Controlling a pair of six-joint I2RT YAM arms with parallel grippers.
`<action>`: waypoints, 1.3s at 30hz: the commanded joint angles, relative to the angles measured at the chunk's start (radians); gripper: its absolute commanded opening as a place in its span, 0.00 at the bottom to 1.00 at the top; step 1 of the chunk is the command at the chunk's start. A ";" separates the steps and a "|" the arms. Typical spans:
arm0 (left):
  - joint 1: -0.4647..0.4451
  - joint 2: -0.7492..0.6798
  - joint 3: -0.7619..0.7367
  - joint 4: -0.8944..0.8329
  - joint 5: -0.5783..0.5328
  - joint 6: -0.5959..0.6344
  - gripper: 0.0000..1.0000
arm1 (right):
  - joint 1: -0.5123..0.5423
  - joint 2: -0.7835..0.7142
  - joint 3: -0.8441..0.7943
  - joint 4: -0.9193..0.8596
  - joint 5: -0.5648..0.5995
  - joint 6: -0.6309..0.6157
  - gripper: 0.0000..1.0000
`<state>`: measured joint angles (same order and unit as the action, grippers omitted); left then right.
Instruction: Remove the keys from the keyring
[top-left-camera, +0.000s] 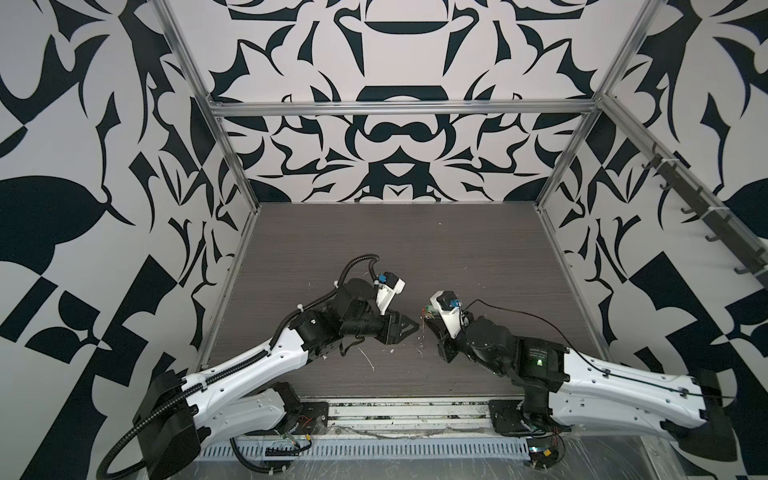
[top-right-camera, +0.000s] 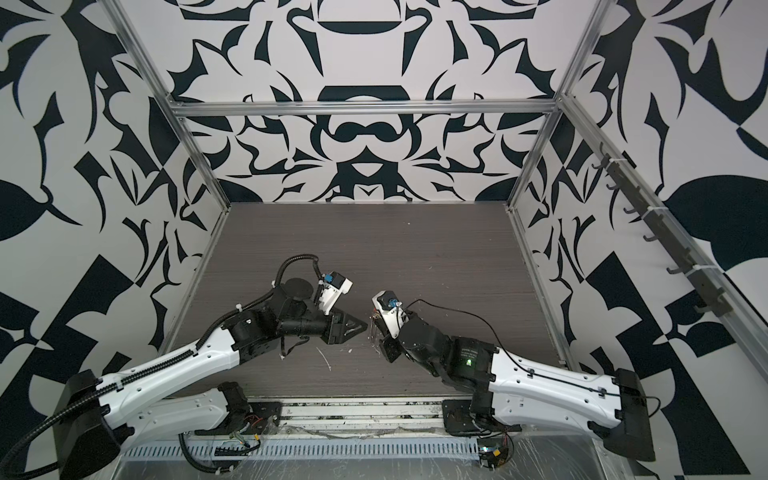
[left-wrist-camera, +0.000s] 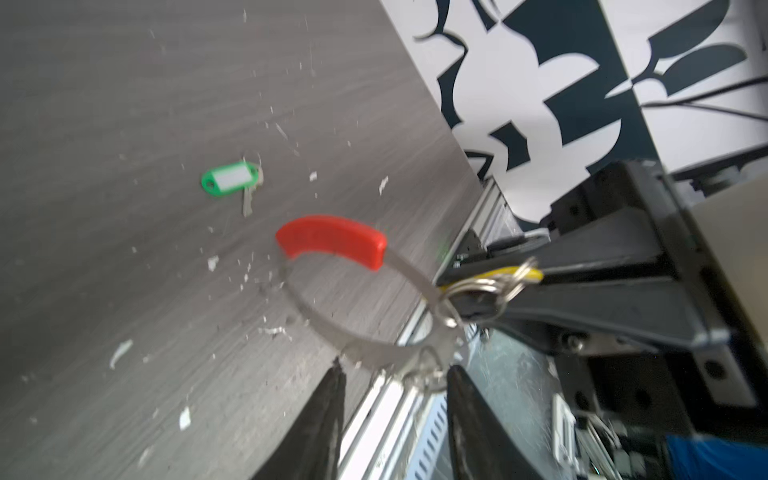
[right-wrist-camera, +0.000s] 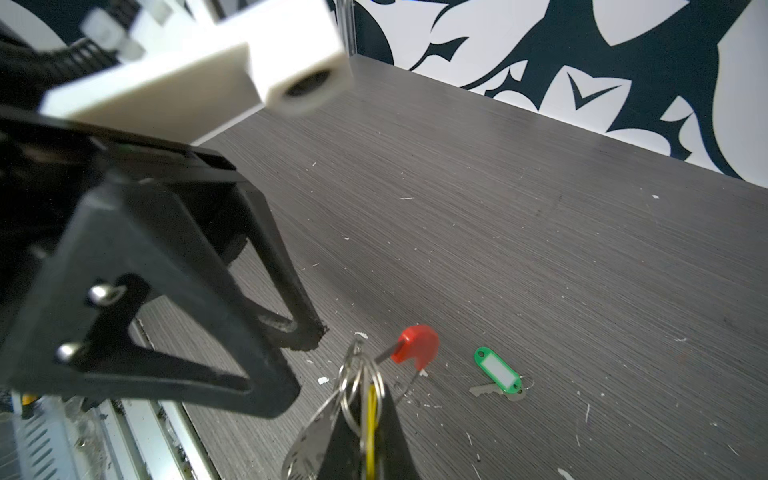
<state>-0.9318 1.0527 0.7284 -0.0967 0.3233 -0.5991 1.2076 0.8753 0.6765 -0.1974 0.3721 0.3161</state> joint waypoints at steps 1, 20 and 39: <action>-0.053 -0.040 0.002 0.044 -0.139 0.060 0.44 | 0.014 0.022 0.082 -0.022 0.101 0.046 0.00; -0.139 -0.022 0.022 -0.086 -0.450 0.206 0.30 | 0.046 0.158 0.289 -0.181 0.069 0.140 0.00; -0.140 -0.134 0.003 -0.162 -0.379 0.275 0.00 | 0.047 0.165 0.404 -0.401 -0.067 0.143 0.00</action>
<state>-1.0786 0.9413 0.7284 -0.2008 -0.0528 -0.3294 1.2507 1.0508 1.0260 -0.5251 0.3244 0.4652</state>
